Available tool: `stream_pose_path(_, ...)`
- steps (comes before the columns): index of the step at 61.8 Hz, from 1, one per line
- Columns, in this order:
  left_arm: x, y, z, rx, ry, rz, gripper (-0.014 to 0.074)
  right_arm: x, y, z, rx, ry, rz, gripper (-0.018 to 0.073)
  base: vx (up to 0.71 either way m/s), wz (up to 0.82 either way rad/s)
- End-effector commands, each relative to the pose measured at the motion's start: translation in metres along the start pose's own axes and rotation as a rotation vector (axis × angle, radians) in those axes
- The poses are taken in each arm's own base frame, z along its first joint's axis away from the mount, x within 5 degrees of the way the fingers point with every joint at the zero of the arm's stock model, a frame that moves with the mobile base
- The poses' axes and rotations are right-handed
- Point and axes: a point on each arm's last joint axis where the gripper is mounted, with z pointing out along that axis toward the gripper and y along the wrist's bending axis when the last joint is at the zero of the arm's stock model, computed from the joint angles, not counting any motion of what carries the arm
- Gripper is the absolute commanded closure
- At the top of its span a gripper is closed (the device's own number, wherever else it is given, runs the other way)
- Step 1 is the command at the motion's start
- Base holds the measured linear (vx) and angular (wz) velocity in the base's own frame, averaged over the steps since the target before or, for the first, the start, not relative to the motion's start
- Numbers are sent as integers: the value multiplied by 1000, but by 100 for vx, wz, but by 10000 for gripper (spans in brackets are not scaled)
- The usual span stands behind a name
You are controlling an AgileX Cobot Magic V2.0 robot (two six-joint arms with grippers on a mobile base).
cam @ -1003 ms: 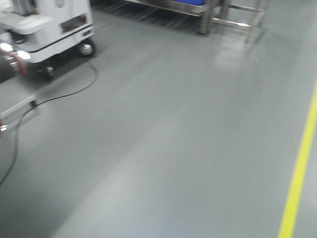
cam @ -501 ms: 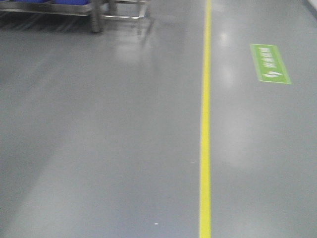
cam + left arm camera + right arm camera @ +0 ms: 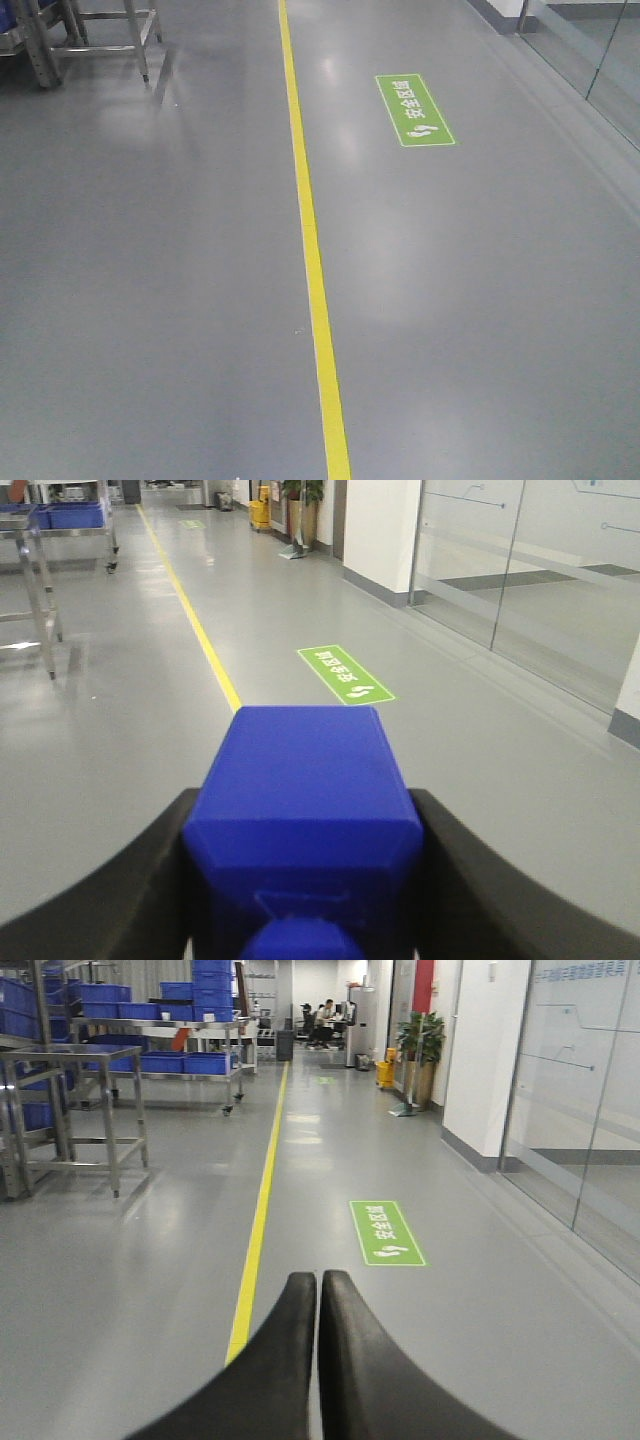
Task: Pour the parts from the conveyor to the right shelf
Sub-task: 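Drive away from the conveyor holding the part in the left gripper, then drive along the yellow floor line past the cart of blue bins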
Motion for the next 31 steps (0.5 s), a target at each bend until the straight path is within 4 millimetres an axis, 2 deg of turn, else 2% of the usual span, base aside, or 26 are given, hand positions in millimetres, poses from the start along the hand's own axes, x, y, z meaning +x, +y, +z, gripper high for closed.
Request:
stream_pose_path(1, -15, -1, -1, 14, -88, 0, 603, -1, 0, 2, 4, -45, -6, 568, 16, -22)
stream_pose_path(14, -15, -1, -1, 14, -88, 0, 603, -1, 0, 2, 4, -45, -6, 568, 23, -14)
stream_pose_path(31, -15, -1, -2, 14, -89, 0, 603, -1, 0, 2, 4, -45, -6, 568, 39, 17)
